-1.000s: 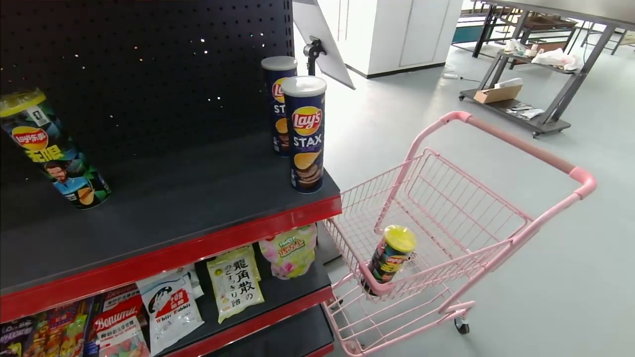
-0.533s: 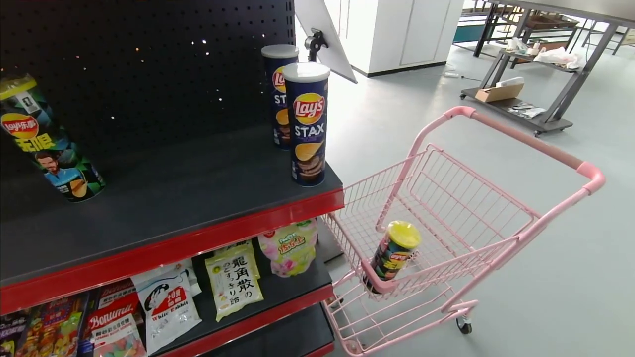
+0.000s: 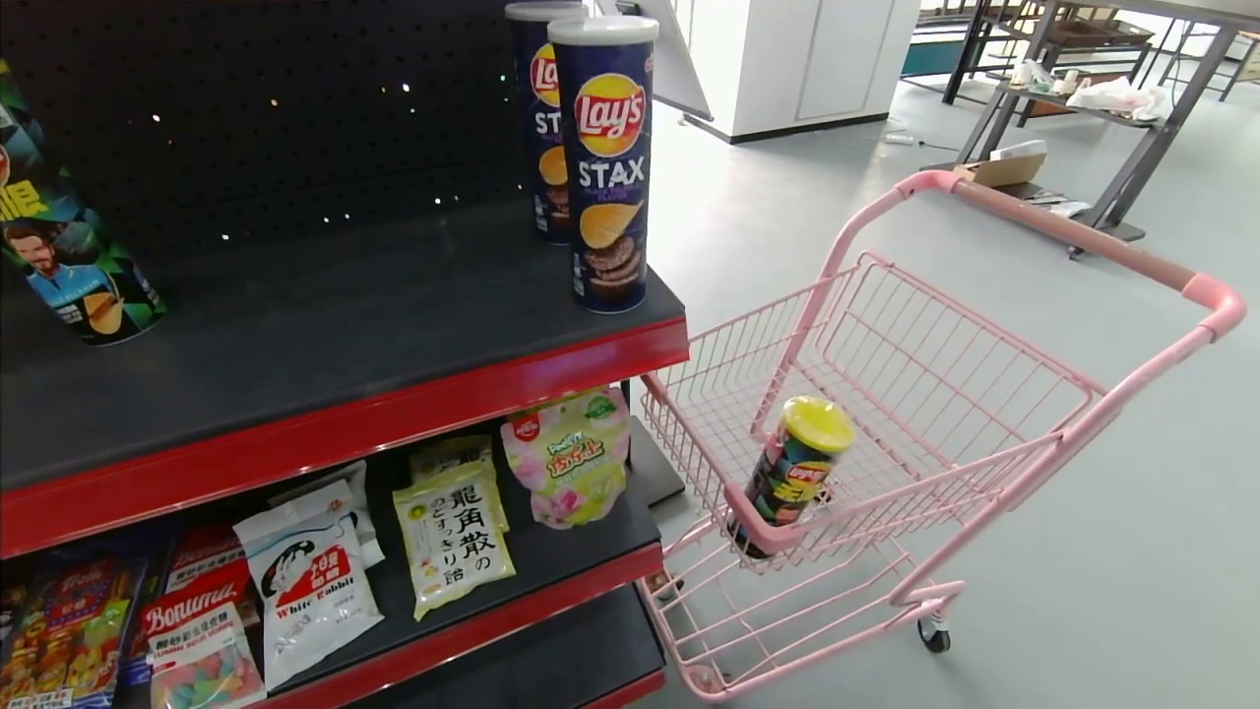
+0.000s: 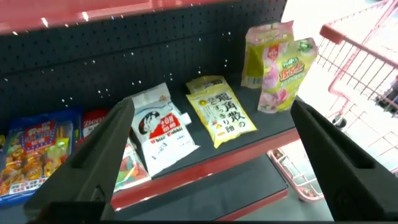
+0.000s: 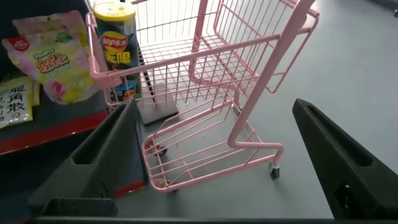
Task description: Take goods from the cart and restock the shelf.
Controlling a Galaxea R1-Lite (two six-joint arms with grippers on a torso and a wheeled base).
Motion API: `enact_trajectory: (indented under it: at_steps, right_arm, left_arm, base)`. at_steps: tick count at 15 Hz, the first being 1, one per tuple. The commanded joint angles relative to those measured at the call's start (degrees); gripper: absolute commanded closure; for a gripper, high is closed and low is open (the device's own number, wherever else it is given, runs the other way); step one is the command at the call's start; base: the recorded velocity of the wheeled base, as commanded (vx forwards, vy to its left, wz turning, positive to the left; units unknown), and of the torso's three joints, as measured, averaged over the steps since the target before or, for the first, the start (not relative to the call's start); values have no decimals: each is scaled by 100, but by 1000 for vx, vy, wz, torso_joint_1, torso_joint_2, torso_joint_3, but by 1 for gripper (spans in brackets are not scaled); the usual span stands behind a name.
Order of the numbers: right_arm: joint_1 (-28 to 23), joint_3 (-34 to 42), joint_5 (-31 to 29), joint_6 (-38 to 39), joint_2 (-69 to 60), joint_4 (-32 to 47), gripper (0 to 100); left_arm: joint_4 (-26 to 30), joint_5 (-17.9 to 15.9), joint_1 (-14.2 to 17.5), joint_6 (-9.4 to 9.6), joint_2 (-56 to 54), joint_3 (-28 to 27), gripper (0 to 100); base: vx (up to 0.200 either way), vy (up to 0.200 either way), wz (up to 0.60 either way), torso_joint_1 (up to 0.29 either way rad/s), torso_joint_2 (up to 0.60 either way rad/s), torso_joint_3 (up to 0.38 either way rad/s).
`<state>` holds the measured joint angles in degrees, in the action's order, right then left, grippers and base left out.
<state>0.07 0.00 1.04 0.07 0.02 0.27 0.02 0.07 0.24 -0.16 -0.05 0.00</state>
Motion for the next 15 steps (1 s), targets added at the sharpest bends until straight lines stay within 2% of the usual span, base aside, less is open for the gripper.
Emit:
enact_trajectory:
  at_steps: [1, 8, 12, 13, 14, 15]
  right_arm:
    - [1, 0, 2, 1, 6, 0, 0]
    - [1, 0, 2, -7, 6, 0, 0]
    - [-7, -26, 2, 45, -2, -9, 0]
    - [54, -554, 107, 256, 323, -9, 0]
    - [265, -2426, 142, 1258, 2371, -9, 0]
    - [371, -3568, 230, 1777, 3373, 17, 0]
  left_arm:
    - [-2, 1, 2, -2, 5, 0, 0]
    - [-2, 1, 2, -2, 5, 0, 0]
    - [-2, 1, 2, -2, 5, 0, 0]
    - [-2, 1, 2, -2, 5, 0, 0]
    - [-2, 1, 2, -2, 5, 0, 0]
    - [-2, 1, 2, -2, 5, 0, 0]
  base:
    - [0, 0, 0, -154, 535, 364]
    - [0, 0, 0, -119, 485, 362]
    - [0, 0, 0, -21, 98, 80]
    - [0, 0, 0, 0, 0, 0]
    - [0, 0, 0, 0, 0, 0]
    - [0, 0, 0, 0, 0, 0]
